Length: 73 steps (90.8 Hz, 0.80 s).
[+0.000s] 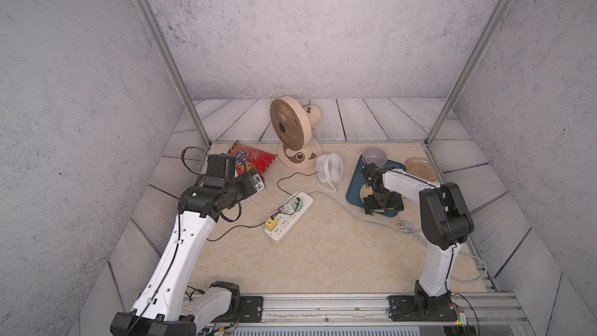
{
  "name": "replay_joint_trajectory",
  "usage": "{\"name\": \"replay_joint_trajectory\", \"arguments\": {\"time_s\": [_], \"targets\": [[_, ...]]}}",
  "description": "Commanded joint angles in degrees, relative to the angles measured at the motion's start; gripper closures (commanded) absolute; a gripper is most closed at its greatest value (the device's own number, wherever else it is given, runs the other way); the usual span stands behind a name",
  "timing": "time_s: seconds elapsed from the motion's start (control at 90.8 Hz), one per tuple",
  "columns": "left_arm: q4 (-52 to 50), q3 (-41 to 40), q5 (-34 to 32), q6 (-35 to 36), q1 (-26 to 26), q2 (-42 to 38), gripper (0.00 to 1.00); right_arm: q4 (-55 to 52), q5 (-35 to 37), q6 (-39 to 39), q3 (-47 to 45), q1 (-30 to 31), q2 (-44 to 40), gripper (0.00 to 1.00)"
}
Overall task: Unplug the desk fan from the power strip
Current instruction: Adjust the distractor at the center of the board, then move the socket to the center of the board.
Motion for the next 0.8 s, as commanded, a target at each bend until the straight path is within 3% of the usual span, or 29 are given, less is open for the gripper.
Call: {"name": "replay_joint_trajectory", "arguments": {"time_s": [0.0, 0.187, 0.385, 0.572, 0.705, 0.793], "targets": [[-3.30, -0.46, 0.34, 0.29, 0.59, -1.56, 0.02, 1.30, 3.93, -1.63, 3.43, -1.82, 2.61, 0.01], [-7.77, -2.13, -0.19, -1.75, 1.22, -2.09, 0.02, 2.45, 2.70, -3.51, 7.07, -3.23, 3.61, 0.01], [-9.57, -6.80, 0.06, -7.77, 3.52, -3.18, 0.02, 4.27, -9.83, -5.50, 4.47, -1.52, -6.94, 0.01], [-7.82, -13.14, 0.94, -13.11, 4.63, -5.02, 0.10, 8.52, -25.40, -6.30, 0.40, 7.88, -15.62, 0.02], [-5.13, -17.22, 3.34, -14.14, 5.24, -5.27, 0.15, 16.92, -28.45, -7.71, -3.87, 16.20, -18.29, 0.04], [-2.48, -18.70, 6.75, -10.14, 5.25, -4.79, 0.24, 20.11, -29.80, -5.93, -5.12, 18.77, -18.31, 0.05]]}}
